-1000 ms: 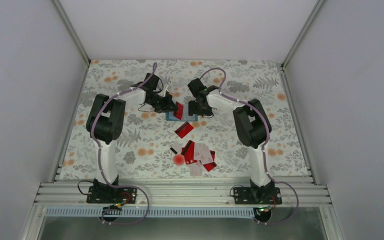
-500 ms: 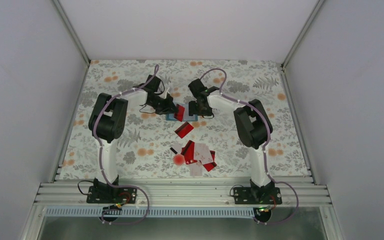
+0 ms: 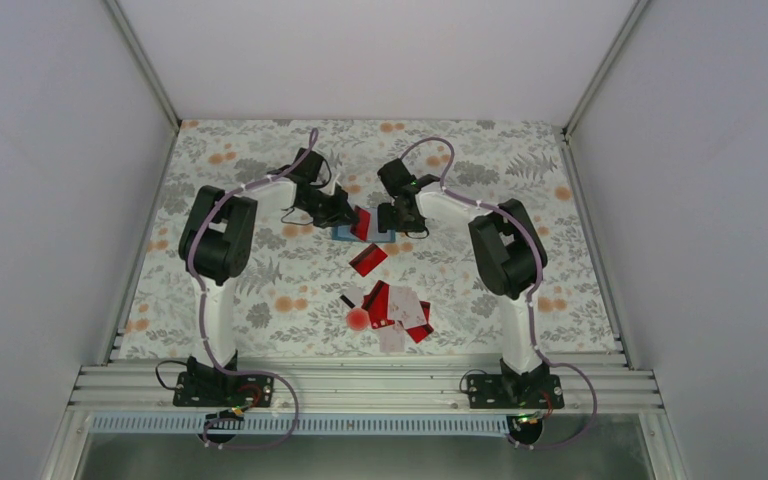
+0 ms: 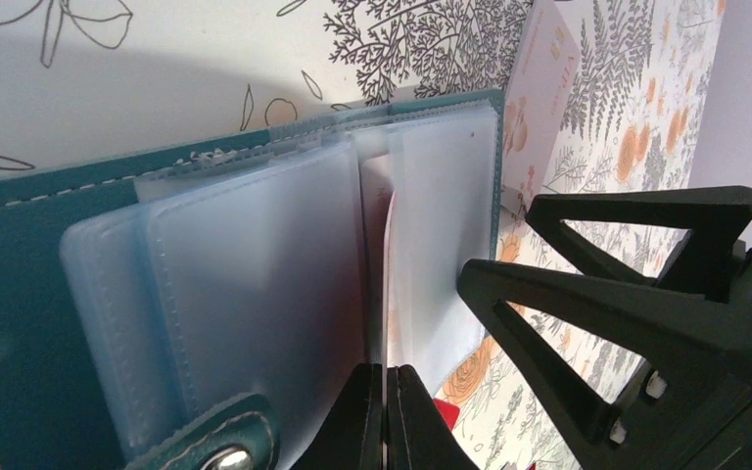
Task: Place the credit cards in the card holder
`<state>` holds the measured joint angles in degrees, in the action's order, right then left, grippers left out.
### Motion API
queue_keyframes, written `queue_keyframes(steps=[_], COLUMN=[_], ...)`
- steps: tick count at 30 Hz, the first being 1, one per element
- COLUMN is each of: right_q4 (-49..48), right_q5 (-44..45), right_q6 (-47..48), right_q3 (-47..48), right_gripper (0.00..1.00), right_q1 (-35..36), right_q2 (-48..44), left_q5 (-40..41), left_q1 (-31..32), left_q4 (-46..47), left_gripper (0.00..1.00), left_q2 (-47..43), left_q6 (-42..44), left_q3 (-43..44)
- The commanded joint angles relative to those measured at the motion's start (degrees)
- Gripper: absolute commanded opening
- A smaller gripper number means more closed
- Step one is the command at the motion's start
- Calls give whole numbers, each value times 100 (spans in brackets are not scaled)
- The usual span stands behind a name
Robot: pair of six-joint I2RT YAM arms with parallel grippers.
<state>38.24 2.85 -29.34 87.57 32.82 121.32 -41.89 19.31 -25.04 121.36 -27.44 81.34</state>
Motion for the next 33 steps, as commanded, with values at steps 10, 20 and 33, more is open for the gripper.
queue_keyframes(steps=[10, 20, 33], right_q4=[518, 563, 714], right_q5=[-151, -238, -267], right_q6=[25, 43, 147], right_q3=[-450, -379, -349], right_gripper=[66, 66, 58], right_q1=[-105, -123, -215], right_q2=[291, 264, -486], left_q5=[-422, -517, -461], left_q1=[38, 37, 56], left_q4=[389, 526, 649], left_gripper=[2, 2, 2], left_q2=[298, 365, 395], left_q6=[-241, -252, -244], left_q3=[214, 144, 65])
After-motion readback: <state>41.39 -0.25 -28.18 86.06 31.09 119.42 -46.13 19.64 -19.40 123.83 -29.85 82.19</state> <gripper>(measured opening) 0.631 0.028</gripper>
